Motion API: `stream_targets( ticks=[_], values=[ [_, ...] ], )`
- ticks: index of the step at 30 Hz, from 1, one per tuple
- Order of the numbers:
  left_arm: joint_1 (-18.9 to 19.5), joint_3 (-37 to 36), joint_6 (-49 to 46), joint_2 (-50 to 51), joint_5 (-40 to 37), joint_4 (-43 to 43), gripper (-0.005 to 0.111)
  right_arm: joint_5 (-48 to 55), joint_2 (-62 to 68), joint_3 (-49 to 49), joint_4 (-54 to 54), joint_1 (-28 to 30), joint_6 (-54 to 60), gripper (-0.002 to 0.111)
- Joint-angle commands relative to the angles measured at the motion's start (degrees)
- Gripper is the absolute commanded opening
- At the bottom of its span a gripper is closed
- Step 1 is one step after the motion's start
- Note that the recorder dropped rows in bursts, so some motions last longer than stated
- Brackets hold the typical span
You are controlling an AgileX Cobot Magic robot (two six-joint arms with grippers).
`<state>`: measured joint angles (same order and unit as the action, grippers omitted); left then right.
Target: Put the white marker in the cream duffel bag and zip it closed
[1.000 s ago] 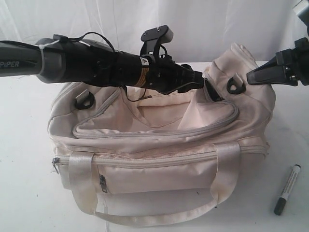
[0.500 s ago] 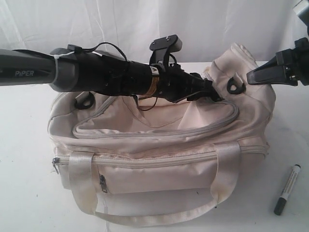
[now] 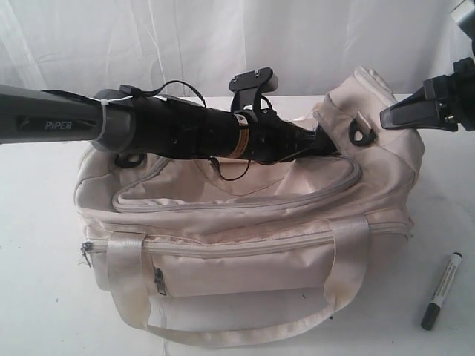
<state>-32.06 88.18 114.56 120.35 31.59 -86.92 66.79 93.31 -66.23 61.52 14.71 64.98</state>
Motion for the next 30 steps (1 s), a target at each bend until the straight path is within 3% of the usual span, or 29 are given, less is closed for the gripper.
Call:
stream_targets(
  ticks=[1, 10, 16, 20, 22, 26, 30],
  values=[
    [1.06, 1.23, -2.07, -3.16, -1.43, -2.07, 0.0, -0.19, -0.64, -0.32, 0.62, -0.08, 0.13, 0.0],
    [8.03, 1.53, 6.77, -5.9, 3.7, -13.03, 0.0, -8.29, -0.64, -0.32, -8.4, -0.08, -5.76, 0.0],
    [8.9, 1.53, 6.67, -6.39, 4.94, -13.03, 0.0, -15.3, -0.64, -0.32, -19.85, 0.14, -14.83, 0.0],
    [8.9, 1.53, 6.67, -6.39, 6.2, -13.03, 0.0, -12.08, -1.04, -0.42, -15.42, 0.14, -12.74, 0.0],
    [8.9, 1.53, 6.67, -6.39, 6.43, -13.03, 0.0, -9.51, -2.65, -0.42, -8.15, 0.14, -7.62, 0.007],
    [8.9, 1.53, 6.67, -6.39, 7.76, -13.03, 0.0, -11.94, -5.7, -0.42, -10.1, 0.14, -8.59, 0.024],
    [8.9, 1.53, 6.67, -6.39, 9.07, -13.03, 0.0, -13.37, -8.32, -0.42, -12.4, 0.14, -9.8, 0.031]
  ],
)
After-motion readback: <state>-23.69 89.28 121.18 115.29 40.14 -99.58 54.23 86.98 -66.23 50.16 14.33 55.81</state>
